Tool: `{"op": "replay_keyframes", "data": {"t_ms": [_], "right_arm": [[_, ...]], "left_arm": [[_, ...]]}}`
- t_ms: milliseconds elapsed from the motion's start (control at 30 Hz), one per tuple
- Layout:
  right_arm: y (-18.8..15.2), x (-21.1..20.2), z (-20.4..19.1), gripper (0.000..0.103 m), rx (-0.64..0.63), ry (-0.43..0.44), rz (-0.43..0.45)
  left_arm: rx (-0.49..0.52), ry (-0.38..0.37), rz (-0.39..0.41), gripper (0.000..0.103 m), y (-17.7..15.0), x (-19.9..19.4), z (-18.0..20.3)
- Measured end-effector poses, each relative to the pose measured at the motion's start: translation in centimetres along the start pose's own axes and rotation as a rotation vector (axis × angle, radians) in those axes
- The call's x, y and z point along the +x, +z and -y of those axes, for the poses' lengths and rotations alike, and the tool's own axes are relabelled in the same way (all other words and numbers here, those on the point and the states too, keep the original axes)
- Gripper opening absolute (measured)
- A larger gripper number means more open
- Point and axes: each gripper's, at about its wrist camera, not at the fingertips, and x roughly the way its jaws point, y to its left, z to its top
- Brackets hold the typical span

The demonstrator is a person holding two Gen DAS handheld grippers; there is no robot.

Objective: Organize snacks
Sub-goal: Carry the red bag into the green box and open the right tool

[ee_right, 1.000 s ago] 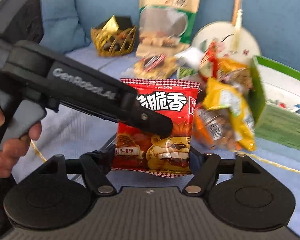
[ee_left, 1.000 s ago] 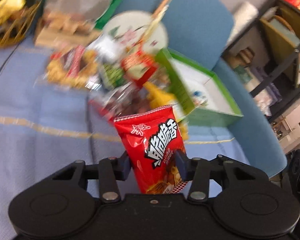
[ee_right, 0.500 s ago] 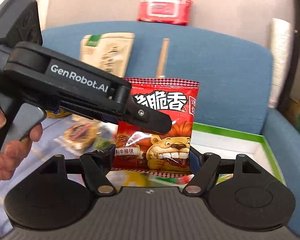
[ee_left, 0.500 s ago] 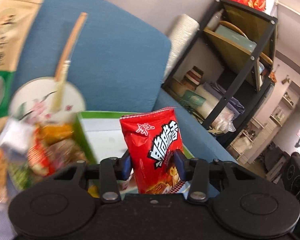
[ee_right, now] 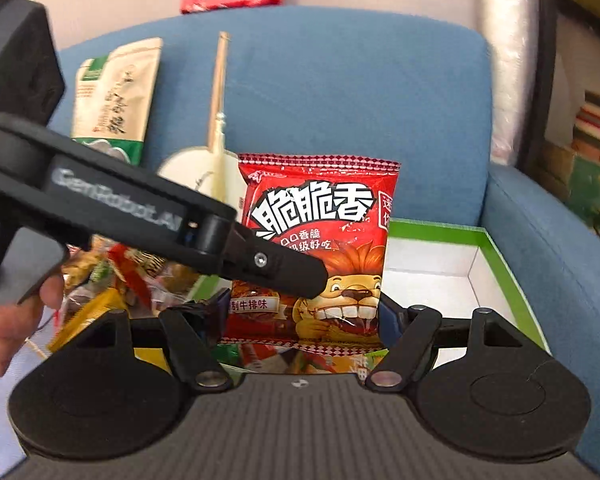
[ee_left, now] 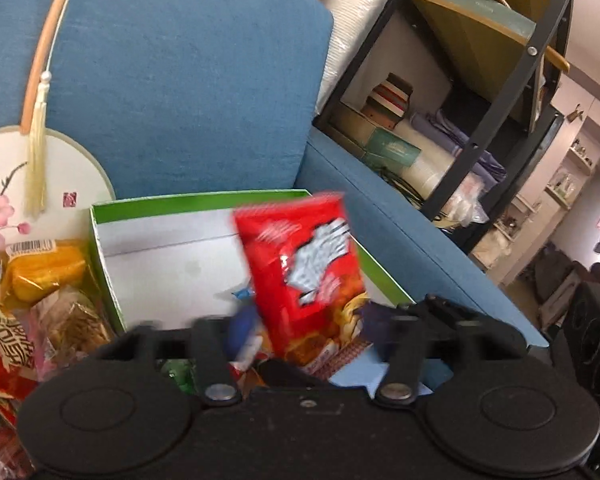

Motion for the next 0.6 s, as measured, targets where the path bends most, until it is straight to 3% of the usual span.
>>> {"op": "replay_keyframes", "data": {"t_ms": [67, 133, 267, 500, 600], "right_arm": [[-0.6, 0.2, -0.3, 0.103, -0.033, -0.046, -0.009], [-1.4, 0.2, -0.5, 0.103, -0.071, -0.08, -0.008], [-1.5, -0.4, -0.6, 0.103, -0.038, -0.095, -0.02], [1.5, -4.6, -2.1, 0.103, -0.035, -0.075, 0.09], [1.7, -6.5, -3.9, 0.103, -0.063, -0.062, 0.124]], "left_arm": [[0.0, 0.07, 0.072, 0.103, -0.2, -0.7, 0.2], [0.021, 0.095, 0.124, 0.103, -0.4, -1.5, 0.3], [0.008, 0.106, 0.105, 0.103, -0.3, -2.4, -0.1], [-0.004, 0.093, 0.152, 0.103, 0.2, -7.0, 0.6], [-0.029, 0.122, 0.173, 0.103, -0.4, -10.1, 0.2]]}}
